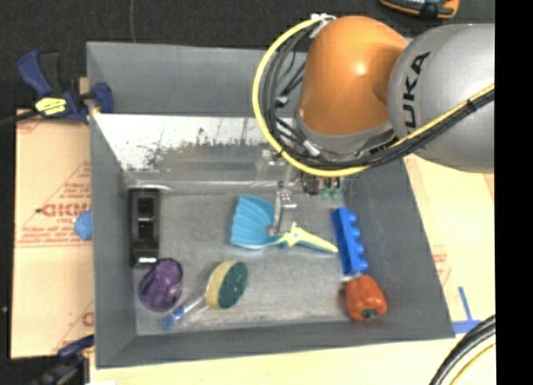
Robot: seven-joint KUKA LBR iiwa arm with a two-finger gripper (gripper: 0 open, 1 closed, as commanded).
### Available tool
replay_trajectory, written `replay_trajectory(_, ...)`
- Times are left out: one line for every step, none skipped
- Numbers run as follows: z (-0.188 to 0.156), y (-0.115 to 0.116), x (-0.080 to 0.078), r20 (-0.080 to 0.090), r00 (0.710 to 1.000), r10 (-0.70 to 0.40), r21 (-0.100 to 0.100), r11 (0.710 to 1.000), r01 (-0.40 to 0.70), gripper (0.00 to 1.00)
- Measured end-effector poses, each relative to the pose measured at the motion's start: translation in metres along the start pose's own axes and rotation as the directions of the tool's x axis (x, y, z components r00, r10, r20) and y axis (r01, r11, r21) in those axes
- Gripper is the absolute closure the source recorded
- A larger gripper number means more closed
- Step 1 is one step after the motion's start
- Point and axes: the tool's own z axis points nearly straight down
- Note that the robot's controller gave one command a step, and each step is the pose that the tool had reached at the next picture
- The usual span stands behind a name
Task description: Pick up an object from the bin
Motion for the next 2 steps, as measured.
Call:
replay_trajectory(-0.005, 0.0, -0.001, 0.008, 1.0, 0.002, -0.001, 1.0, -0.002, 0.0)
replay_trajectory(0.149, -0.06, -0.004, 0.014, 0.987, 0.162, -0.004, 0.987, -0.162, 0.0)
